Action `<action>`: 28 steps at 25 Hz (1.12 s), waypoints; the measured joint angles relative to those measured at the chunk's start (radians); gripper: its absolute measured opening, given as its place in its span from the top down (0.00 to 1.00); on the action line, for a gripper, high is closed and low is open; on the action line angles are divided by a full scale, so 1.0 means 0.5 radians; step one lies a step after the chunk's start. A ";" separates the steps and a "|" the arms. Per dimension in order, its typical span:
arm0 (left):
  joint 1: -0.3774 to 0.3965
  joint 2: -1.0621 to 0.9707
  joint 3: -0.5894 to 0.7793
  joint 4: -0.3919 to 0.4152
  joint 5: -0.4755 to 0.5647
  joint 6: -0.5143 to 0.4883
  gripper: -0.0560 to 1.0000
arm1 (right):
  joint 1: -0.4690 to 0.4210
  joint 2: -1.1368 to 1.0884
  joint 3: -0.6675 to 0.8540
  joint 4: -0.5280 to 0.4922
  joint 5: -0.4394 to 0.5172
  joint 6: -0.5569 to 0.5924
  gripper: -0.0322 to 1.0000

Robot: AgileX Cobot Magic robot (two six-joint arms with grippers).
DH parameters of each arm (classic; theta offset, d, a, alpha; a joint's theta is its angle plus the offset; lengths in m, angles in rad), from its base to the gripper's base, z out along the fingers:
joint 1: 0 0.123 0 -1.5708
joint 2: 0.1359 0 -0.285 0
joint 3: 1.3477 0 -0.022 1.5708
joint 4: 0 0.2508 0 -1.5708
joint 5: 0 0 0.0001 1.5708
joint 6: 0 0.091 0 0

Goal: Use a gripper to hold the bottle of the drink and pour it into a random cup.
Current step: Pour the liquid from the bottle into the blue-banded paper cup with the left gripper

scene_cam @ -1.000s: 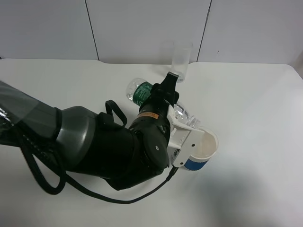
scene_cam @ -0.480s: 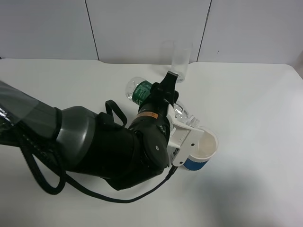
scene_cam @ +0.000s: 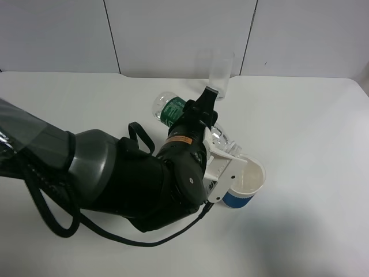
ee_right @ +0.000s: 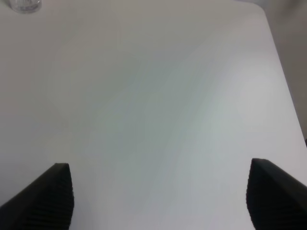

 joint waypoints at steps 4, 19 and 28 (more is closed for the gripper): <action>0.000 0.000 0.000 0.000 -0.007 0.006 0.43 | 0.000 0.000 0.000 0.000 0.000 0.000 0.25; 0.000 0.000 -0.002 0.002 -0.013 0.069 0.43 | 0.000 0.000 0.000 0.000 0.000 0.000 0.25; 0.000 0.000 -0.002 0.004 -0.027 0.111 0.43 | 0.000 0.000 0.000 -0.002 0.000 0.000 0.25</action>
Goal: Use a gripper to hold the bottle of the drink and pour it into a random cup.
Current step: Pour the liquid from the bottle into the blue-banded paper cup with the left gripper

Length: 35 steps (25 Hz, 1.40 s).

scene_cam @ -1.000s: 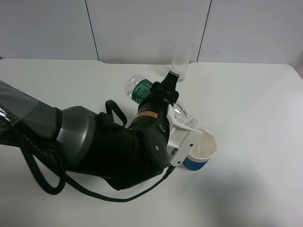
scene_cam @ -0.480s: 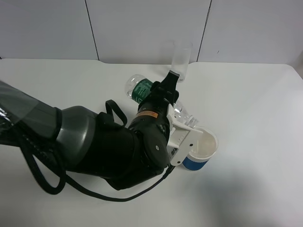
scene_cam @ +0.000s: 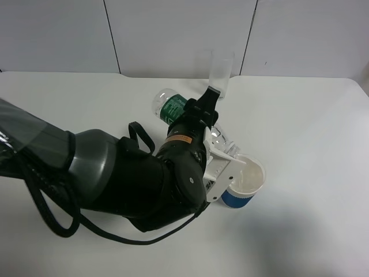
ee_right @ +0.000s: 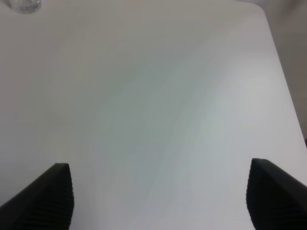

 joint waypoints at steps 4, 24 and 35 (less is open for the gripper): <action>0.000 0.000 0.000 0.001 -0.001 0.002 0.43 | 0.000 0.000 0.000 0.000 0.000 0.000 0.25; -0.007 0.000 0.000 0.008 -0.025 0.009 0.43 | 0.000 0.000 0.000 -0.004 0.000 0.000 0.25; -0.024 0.000 0.000 0.010 -0.049 0.015 0.43 | 0.000 0.000 0.000 -0.004 0.000 0.000 0.25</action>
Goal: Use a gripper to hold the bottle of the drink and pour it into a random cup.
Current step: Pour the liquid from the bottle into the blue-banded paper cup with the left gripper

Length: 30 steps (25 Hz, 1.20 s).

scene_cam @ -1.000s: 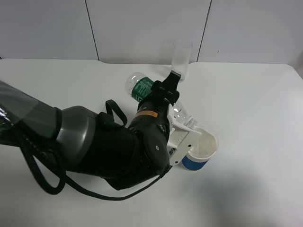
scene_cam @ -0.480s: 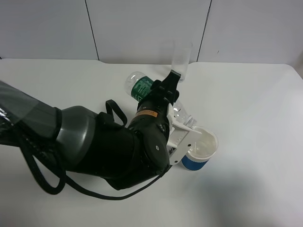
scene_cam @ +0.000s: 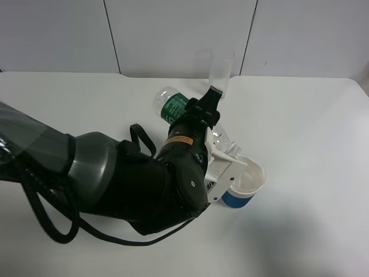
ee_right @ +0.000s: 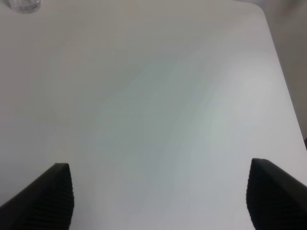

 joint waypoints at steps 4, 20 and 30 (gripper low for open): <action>-0.007 0.000 0.000 0.002 -0.018 0.060 0.43 | 0.000 0.000 0.000 0.000 0.000 0.000 0.25; -0.007 0.000 0.000 0.015 -0.020 0.170 0.43 | 0.000 0.000 0.000 0.000 0.000 0.000 0.25; -0.007 0.000 0.000 0.043 -0.036 0.262 0.43 | 0.000 0.000 0.000 0.000 0.000 0.000 0.25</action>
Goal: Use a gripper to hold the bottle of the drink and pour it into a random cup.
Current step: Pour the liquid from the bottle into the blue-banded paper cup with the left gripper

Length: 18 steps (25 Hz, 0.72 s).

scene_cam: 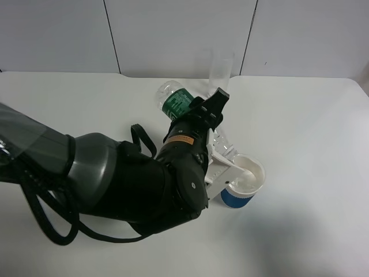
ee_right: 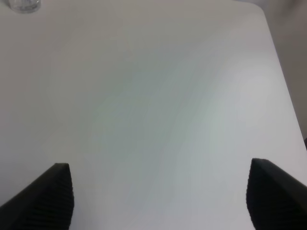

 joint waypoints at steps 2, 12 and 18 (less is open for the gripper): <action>0.000 0.000 0.000 0.009 -0.002 0.000 0.43 | 0.000 0.000 0.000 0.000 0.000 0.000 0.25; 0.000 0.000 0.000 0.034 -0.031 0.002 0.43 | 0.000 0.000 0.000 0.000 0.000 0.000 0.25; 0.000 0.000 0.000 0.079 -0.053 0.002 0.43 | 0.000 0.000 0.000 0.000 0.000 0.000 0.25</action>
